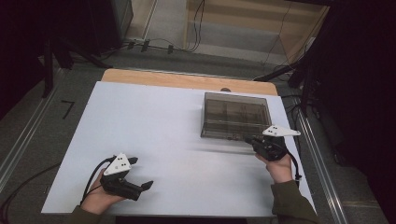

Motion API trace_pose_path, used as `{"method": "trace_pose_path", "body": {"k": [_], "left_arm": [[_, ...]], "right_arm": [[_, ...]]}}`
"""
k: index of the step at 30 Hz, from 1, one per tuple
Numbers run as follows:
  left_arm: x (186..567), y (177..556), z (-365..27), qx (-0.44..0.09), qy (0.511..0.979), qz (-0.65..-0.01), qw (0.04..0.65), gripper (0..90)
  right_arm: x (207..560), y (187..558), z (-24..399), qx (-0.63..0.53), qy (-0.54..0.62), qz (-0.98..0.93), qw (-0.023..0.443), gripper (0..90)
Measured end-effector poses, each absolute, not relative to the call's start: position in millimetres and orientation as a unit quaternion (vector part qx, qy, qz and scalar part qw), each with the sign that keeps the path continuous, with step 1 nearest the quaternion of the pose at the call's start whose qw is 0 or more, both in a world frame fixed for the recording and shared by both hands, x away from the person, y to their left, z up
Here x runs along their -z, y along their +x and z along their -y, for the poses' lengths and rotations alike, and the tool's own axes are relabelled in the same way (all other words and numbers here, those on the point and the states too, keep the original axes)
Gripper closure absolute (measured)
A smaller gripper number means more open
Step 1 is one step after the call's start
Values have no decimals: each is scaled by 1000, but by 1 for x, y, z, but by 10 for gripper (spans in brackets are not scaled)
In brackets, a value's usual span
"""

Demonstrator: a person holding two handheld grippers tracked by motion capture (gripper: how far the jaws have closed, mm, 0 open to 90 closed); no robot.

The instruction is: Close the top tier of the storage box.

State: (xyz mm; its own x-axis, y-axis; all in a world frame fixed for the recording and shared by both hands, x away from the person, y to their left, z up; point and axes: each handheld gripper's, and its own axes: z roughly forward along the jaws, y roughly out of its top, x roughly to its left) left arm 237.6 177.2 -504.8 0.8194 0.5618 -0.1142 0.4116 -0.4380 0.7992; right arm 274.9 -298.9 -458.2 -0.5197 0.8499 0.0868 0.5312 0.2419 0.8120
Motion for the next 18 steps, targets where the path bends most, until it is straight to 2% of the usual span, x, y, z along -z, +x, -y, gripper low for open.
{"method": "trace_pose_path", "body": {"k": [18], "left_arm": [[507,238,-176,-82,847,-286,440,0]], "right_arm": [[458,286,299,-416,460,-761,192,878]]}}
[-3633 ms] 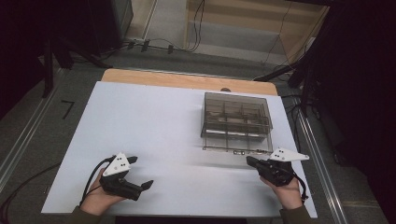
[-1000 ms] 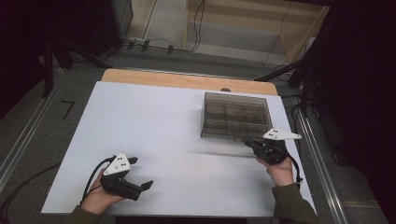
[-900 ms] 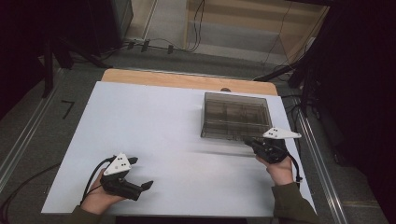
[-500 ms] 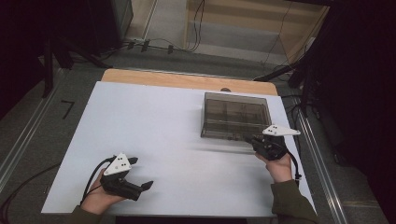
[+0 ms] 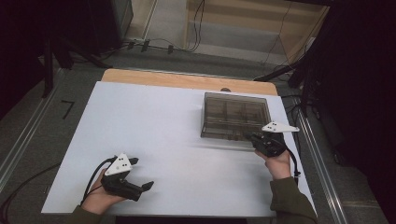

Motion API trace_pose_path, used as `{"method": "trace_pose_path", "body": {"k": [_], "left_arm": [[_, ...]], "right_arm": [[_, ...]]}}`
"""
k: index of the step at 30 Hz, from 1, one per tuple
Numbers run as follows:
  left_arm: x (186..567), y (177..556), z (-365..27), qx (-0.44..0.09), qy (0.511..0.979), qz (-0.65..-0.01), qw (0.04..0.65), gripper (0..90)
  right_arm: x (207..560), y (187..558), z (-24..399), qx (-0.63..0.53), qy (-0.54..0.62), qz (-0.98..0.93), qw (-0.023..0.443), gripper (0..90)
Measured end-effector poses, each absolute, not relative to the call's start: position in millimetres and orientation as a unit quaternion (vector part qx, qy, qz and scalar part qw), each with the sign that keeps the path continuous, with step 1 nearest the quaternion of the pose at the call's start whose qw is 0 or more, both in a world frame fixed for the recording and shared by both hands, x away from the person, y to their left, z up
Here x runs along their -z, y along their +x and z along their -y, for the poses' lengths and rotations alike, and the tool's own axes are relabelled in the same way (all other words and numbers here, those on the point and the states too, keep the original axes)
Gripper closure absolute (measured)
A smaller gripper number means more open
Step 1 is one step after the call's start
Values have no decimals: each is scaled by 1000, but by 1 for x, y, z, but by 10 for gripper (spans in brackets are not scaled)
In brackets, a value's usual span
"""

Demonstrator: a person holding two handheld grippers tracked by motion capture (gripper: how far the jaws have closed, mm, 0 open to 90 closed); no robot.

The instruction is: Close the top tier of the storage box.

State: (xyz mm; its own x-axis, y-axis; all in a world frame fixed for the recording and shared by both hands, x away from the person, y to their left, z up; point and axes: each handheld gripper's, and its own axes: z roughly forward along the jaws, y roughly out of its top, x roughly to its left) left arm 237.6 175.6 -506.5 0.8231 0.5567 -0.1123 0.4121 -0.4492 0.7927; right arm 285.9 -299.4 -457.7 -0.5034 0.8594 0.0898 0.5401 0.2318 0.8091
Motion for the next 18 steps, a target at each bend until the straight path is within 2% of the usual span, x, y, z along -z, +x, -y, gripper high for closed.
{"method": "trace_pose_path", "body": {"k": [18], "left_arm": [[507,238,-175,-81,848,-286,438,0]], "right_arm": [[463,298,301,-412,473,-755,193,878]]}}
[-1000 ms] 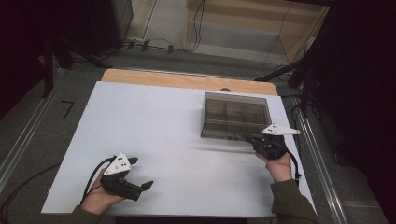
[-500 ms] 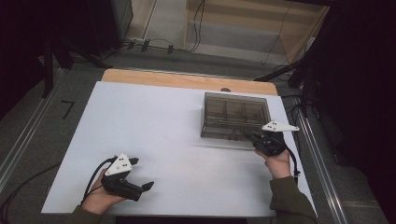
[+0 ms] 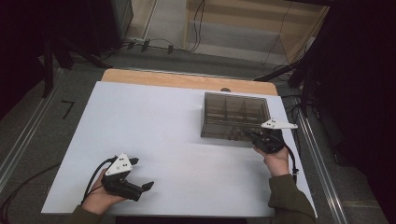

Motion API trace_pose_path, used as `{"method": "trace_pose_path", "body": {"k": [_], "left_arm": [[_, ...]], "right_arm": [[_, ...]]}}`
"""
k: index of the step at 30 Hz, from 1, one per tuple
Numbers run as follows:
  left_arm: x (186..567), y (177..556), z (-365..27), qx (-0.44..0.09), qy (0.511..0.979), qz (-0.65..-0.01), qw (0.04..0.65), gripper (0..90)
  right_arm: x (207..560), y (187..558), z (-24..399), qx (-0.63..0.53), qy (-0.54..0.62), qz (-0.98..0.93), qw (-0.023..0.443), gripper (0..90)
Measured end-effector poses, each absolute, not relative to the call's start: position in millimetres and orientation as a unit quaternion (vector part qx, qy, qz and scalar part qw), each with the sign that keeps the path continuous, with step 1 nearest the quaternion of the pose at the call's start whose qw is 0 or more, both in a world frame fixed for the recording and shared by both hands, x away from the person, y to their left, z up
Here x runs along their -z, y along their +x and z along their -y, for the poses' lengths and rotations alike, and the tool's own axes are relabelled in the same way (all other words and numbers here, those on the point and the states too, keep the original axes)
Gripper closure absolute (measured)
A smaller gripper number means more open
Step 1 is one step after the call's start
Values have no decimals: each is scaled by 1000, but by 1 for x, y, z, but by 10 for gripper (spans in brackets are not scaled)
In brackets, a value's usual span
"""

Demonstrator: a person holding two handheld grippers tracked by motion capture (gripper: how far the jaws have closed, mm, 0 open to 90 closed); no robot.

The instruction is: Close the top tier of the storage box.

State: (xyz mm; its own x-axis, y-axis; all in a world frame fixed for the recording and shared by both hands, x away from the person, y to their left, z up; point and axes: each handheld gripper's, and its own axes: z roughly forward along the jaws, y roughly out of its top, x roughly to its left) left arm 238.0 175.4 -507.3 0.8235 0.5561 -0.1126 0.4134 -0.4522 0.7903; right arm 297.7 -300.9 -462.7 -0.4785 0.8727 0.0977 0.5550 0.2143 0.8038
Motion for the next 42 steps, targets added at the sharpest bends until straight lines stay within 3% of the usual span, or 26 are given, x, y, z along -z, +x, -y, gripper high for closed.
{"method": "trace_pose_path", "body": {"k": [26,33,42], "left_arm": [[508,238,-175,-80,851,-283,436,0],[508,238,-175,-80,850,-283,438,0],[508,238,-175,-79,851,-283,435,0]], "right_arm": [[468,292,301,-399,472,-763,190,874],[470,282,297,-402,462,-770,177,793],[472,268,294,-412,453,-774,165,622]]}}
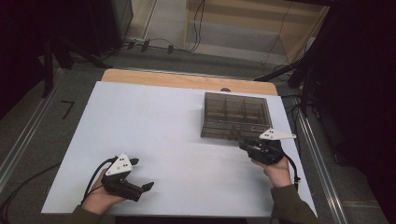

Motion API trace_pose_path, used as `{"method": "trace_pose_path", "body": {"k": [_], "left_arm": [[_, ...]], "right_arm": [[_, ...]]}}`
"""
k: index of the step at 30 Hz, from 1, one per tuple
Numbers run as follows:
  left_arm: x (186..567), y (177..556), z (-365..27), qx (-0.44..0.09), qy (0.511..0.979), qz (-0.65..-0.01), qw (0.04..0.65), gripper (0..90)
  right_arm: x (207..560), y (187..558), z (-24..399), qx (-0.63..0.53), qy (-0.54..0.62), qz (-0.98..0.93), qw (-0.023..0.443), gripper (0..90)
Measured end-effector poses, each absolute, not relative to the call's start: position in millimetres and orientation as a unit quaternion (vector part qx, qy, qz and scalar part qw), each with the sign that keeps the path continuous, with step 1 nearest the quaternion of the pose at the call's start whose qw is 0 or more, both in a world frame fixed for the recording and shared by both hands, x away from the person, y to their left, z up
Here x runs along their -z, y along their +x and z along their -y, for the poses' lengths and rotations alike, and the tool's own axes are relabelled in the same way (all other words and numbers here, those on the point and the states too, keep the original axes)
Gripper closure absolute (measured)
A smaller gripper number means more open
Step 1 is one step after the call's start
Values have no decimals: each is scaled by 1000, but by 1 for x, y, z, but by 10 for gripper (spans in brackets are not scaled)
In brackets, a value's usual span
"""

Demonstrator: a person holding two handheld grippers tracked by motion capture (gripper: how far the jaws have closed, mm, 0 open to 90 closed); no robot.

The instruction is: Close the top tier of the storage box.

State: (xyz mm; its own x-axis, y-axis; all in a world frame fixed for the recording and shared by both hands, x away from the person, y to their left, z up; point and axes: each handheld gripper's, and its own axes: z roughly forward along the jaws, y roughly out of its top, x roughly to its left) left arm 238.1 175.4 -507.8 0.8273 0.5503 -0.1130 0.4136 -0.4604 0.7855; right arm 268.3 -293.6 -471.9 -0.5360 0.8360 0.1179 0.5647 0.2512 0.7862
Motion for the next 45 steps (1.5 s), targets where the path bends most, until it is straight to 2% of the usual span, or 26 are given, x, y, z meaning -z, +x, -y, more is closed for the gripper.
{"method": "trace_pose_path", "body": {"k": [18,25,33,42,45], "left_arm": [[508,238,-175,-78,852,-281,434,0],[508,237,-175,-78,853,-280,434,0],[508,237,-175,-79,853,-280,434,0],[508,237,-175,-80,852,-280,434,0],[508,237,-175,-80,853,-280,433,0]], "right_arm": [[484,241,284,-417,447,-780,137,296],[487,229,283,-428,435,-780,136,234],[494,215,283,-420,443,-776,157,98],[503,201,284,-416,435,-781,169,79],[506,199,284,-414,437,-781,169,12]]}}
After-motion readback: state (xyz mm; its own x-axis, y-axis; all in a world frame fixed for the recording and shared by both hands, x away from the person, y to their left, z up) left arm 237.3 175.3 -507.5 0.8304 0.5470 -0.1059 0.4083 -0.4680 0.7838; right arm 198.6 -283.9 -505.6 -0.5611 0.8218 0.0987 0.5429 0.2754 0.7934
